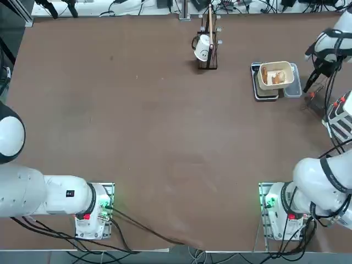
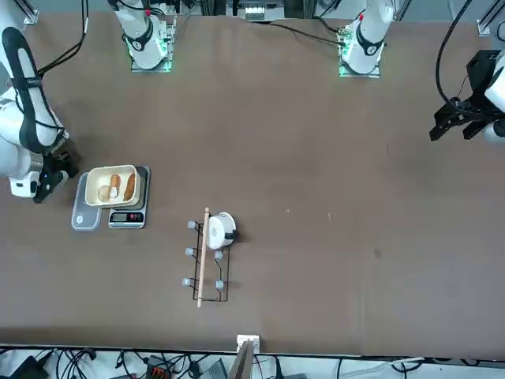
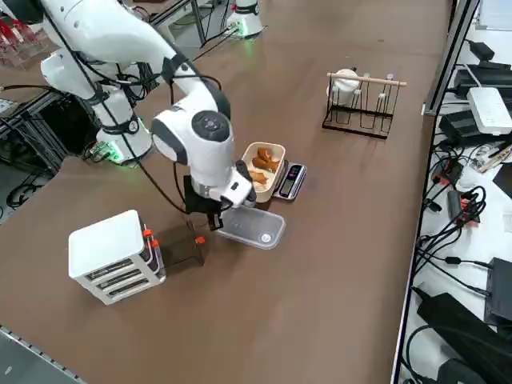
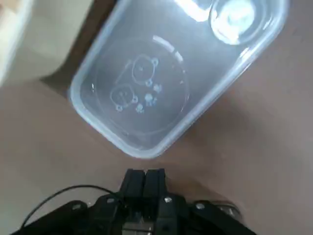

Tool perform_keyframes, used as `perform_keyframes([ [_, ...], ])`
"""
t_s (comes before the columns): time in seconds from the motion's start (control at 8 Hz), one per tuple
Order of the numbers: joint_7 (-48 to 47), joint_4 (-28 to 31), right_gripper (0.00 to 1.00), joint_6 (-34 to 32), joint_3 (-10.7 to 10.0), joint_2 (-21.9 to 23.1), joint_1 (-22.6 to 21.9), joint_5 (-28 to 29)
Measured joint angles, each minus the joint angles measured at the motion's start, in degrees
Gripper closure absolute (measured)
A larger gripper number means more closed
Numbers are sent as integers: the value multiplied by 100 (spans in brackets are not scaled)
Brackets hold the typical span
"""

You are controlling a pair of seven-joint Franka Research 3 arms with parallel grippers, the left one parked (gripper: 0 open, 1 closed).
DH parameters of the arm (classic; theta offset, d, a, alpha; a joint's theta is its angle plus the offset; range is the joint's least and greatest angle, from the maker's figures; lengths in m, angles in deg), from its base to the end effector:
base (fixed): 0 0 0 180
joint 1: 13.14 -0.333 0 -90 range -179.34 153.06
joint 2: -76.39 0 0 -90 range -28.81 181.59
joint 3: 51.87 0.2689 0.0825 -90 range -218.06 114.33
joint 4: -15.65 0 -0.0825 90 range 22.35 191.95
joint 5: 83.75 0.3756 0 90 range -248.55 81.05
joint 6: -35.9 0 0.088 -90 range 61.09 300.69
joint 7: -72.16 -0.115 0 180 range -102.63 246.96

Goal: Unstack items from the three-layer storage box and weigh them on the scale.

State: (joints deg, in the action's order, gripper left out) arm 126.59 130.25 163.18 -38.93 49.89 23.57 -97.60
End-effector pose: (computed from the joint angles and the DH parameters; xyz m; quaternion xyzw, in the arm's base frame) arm 0.5052 -0.2286 0.1699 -0.9344 -0.3368 0.1086 0.0416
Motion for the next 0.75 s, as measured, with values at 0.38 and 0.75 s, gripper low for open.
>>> perform_keyframes([
  [0.38, 156, 205, 99, 142, 0, 13, 223, -157],
  [0.75, 180, 287, 99, 127, -9, 61, 452, -397],
])
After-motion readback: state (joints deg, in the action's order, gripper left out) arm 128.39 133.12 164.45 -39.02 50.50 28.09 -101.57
